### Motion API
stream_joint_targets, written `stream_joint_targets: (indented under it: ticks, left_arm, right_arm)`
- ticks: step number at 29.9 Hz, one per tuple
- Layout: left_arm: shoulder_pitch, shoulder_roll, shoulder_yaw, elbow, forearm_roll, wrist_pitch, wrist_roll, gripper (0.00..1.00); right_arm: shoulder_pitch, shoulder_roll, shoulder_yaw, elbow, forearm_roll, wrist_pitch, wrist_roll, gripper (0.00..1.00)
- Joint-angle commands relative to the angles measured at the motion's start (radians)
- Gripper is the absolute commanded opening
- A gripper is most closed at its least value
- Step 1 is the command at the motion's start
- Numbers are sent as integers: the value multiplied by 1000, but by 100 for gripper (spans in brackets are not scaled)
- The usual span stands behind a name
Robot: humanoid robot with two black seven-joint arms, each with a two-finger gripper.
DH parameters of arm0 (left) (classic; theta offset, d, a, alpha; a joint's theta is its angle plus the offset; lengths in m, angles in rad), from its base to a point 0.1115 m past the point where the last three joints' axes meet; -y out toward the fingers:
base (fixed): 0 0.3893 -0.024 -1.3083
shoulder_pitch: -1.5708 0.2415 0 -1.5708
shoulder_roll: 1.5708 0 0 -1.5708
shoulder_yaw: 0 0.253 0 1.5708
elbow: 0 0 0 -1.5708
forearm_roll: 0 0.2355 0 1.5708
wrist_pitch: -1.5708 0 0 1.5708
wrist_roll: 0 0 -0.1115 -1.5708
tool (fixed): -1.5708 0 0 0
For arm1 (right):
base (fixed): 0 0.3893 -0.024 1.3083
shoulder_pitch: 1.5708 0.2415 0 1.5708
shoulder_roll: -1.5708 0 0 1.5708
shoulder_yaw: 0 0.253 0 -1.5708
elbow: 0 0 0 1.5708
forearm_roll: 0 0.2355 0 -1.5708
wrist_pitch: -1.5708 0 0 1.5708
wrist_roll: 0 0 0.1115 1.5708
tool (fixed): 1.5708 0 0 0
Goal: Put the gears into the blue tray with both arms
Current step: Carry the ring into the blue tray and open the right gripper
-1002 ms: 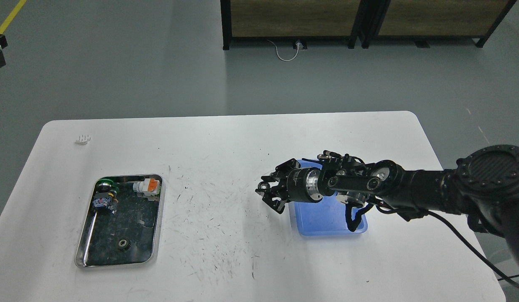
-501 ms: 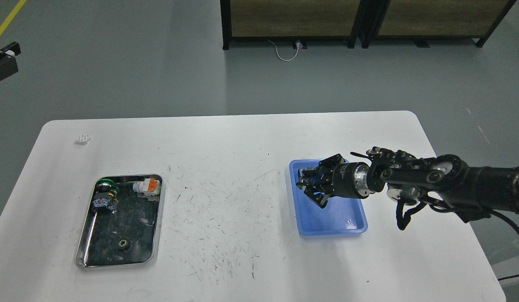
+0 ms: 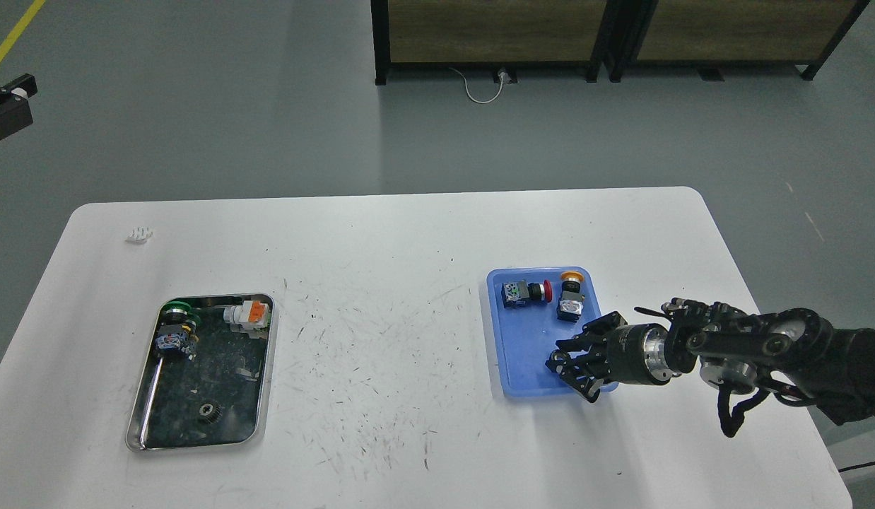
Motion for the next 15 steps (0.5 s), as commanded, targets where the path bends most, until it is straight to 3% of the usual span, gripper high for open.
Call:
stream_joint_targets:
  ticks: [1,3,6,15]
  left_arm:
    - [1,0,0,-1,-2,0,0,99]
    - [1,0,0,-1,-2,0,0,99]
    - [0,0,0,-3,-2,-5,0,99]
    - [0,0,1,-4,9,-88,-2,99]
  right_arm:
    - [-2,-1,8,-2,2,-5,3,58]
    - [0,-1,12,-2,4,-5,6,69]
    - [0,-1,43,-1,5,-3,6,77]
    - [93,32,242,-24,63,-2,11,84]
